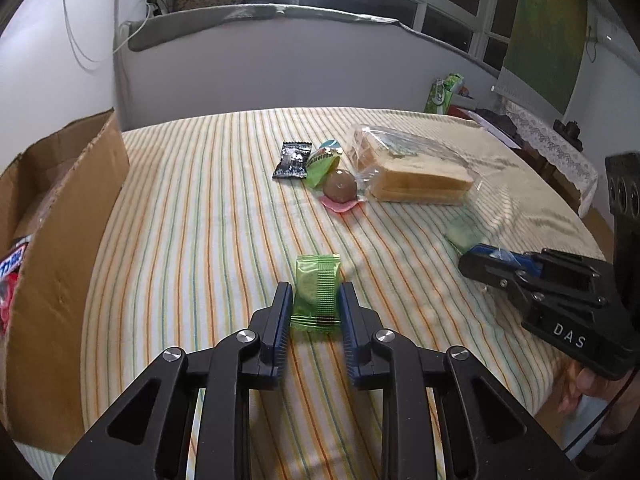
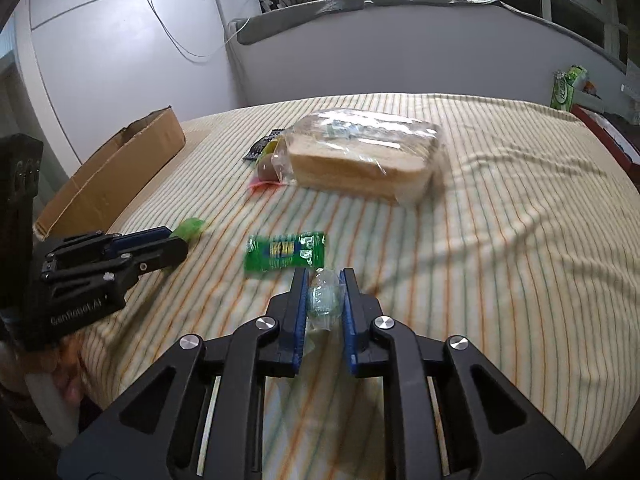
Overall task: Organize snacks
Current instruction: 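Grasp the green candy with the left tool while the right tool grasps a clear candy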
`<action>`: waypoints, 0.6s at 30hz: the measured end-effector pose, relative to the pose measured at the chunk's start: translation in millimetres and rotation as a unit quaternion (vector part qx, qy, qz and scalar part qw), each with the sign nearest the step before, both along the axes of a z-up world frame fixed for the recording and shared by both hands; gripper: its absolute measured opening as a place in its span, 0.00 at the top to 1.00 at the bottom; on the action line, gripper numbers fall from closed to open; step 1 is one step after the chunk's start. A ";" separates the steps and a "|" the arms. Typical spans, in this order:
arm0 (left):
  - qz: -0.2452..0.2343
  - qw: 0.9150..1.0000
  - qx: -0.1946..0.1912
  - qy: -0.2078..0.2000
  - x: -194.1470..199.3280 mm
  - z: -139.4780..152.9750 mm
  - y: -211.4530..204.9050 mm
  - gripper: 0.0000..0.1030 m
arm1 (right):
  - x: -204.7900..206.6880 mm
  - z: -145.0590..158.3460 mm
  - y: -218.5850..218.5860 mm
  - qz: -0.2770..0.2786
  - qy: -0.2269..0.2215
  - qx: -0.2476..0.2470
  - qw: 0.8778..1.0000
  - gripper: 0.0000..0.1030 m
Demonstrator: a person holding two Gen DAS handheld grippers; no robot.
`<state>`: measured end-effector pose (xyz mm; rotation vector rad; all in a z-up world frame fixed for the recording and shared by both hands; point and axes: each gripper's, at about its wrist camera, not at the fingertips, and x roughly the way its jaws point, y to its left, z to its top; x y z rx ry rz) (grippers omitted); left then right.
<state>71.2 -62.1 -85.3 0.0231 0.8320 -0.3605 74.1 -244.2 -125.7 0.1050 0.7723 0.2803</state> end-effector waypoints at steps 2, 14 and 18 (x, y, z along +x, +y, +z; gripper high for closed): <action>0.000 1.000 -0.004 0.003 -2.5 -0.2 0.6 0.79 | -3.7 0.5 -3.4 -0.004 0.001 0.007 1.000 0.85; 0.011 0.999 -0.029 -0.004 -13.9 7.2 5.3 0.79 | -24.9 3.4 -6.8 -0.027 -0.022 0.005 0.999 0.86; 0.012 0.999 -0.039 -0.019 -20.6 16.6 7.9 0.79 | -27.5 6.9 -4.5 -0.030 -0.029 0.002 0.999 0.86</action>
